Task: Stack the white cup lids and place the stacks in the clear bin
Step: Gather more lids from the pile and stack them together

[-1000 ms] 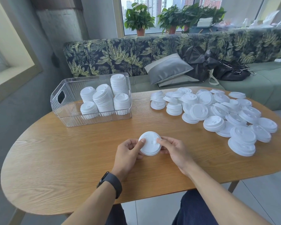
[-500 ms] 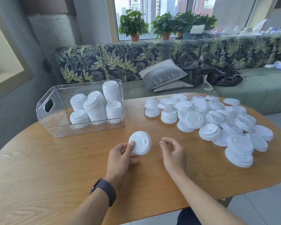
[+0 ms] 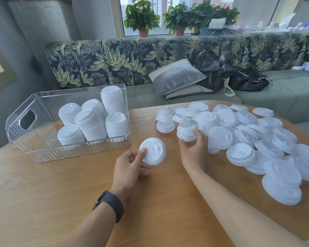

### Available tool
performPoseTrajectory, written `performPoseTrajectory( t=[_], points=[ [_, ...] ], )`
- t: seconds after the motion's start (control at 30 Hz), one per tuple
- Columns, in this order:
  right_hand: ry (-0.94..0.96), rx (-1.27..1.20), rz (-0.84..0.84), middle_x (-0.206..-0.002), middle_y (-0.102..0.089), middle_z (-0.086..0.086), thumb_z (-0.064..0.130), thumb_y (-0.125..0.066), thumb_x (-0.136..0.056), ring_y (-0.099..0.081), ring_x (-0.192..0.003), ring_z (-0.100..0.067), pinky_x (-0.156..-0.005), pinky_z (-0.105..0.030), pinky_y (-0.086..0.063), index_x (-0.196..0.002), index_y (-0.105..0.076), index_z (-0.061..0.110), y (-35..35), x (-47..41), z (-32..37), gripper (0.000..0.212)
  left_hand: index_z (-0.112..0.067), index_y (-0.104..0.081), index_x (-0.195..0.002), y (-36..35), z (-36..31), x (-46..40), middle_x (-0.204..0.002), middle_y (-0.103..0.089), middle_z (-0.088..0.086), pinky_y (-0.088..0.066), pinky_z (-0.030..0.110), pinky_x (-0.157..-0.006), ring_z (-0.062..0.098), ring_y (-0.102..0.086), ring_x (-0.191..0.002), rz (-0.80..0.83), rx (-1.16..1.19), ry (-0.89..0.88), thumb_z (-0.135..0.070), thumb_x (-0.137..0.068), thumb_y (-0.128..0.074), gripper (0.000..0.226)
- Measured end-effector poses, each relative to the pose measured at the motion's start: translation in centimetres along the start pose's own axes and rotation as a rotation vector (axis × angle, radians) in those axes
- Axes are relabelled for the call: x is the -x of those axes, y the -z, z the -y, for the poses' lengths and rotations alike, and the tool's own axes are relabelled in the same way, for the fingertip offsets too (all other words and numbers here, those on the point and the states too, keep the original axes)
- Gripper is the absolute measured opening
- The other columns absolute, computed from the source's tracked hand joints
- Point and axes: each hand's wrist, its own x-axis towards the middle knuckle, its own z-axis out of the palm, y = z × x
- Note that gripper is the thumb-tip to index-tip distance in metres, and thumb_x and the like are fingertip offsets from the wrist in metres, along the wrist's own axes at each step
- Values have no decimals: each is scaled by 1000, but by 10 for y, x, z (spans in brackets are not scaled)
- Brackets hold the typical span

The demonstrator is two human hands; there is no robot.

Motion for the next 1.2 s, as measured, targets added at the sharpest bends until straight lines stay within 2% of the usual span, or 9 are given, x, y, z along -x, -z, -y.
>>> performPoseTrajectory(
  t=[0.1,0.2,0.27,0.4,0.57,0.73,0.83,1.03,1.2],
  points=[
    [-22,59,-11,-157,-39,6,29,-68,-95,-44,-139,-15,-97,-28,-36,-149,-44,15,-7,-19,2,60,-1,-70,-106,-1,0,-13,-85,-78,11,-65,41,-66,25,-76,-77,6,-9,-6,-34,-97,-72,34],
    [-30,112,-13,-159,-39,3,29,-67,-95,-44,-141,-19,-105,-34,-38,-151,-41,14,-14,-33,2,64,-1,-69,-106,-3,-1,-23,-82,-78,8,-64,39,-65,26,-75,-76,16,1,-8,-33,-97,-71,34],
    [-41,143,-23,-157,-42,2,32,-69,-93,-48,-138,-23,-106,-38,-41,-152,-41,15,-19,-39,1,67,0,-69,-107,-5,-2,-28,-81,-77,9,-63,36,-62,27,-75,-76,22,9,-9,-32,-98,-70,34],
    [-83,211,-41,-153,-45,0,40,-74,-88,-56,-128,-30,-96,-42,-47,-149,-43,20,-28,-47,3,72,2,-68,-107,-6,-2,-33,-80,-77,10,-63,36,-60,30,-75,-76,32,14,-11,-32,-98,-71,35],
    [-132,261,-38,-156,-39,-6,33,-70,-93,-58,-124,-35,-91,-43,-48,-152,-38,21,-29,-50,7,69,2,-69,-106,-6,-2,-31,-78,-77,9,-62,33,-60,28,-74,-73,36,28,-10,-31,-97,-71,34],
    [-64,150,-25,-149,-40,-5,30,-83,-80,-56,-124,-27,-88,-35,-44,-147,-43,23,-24,-33,2,78,2,-69,-104,-6,-1,-26,-79,-77,11,-62,32,-60,23,-74,-70,25,25,-19,-32,-97,-72,34],
    [1,120,-22,-136,-45,-5,31,-88,-74,-58,-114,-24,-86,-30,-44,-139,-47,18,-17,-14,-3,78,0,-70,-103,-4,-1,-22,-77,-77,8,-62,38,-66,25,-74,-71,8,16,-26,-33,-97,-72,34],
    [58,81,74,-135,-39,-3,32,-92,-72,-43,-111,-7,-92,-19,-35,-155,-38,17,7,33,-4,100,-1,-68,-105,-2,-3,-3,-75,-77,18,-60,28,-64,24,-74,-67,-1,31,-4,-38,-99,-68,37],
    [84,-8,110,-127,-37,3,27,-95,-67,-48,-105,-4,-88,1,-32,-136,-56,20,24,65,-4,80,-2,-67,-108,2,-2,24,-78,-77,18,-60,27,-65,28,-75,-73,7,38,7,-41,-99,-66,40]
  ],
)
